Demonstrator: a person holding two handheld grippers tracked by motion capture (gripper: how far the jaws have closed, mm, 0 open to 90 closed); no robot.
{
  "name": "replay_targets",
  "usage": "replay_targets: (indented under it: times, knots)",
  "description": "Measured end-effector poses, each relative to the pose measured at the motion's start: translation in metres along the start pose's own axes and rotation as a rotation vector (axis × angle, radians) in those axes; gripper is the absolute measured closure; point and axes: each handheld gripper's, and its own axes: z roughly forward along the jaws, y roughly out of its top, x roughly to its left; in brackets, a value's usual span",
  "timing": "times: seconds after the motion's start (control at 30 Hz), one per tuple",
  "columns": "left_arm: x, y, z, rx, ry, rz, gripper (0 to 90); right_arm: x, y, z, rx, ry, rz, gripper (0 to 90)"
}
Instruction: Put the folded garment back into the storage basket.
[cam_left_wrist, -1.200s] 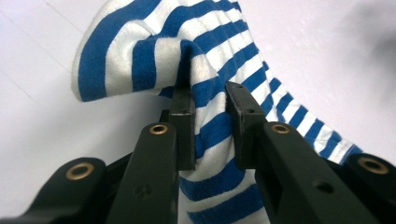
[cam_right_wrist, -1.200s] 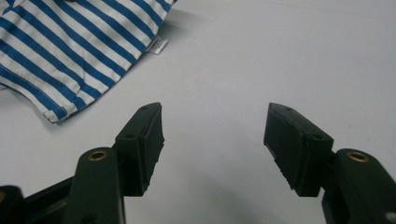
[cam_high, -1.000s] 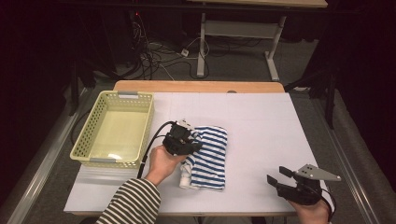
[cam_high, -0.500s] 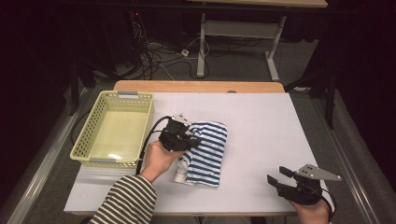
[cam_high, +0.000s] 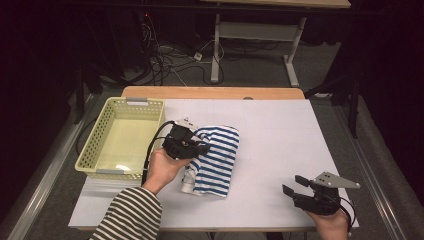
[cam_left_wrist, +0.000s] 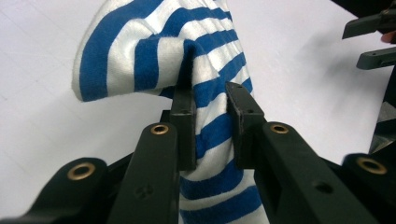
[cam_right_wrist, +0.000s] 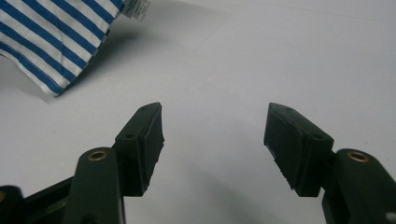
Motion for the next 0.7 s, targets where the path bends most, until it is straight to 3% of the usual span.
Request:
replay_targets:
  times: [0.7]
  knots:
    - [0.007,0.003,-0.044,-0.048,0.052,-0.005,73.3,0.0,0.001,0.002,-0.002,0.006,0.0,38.1]
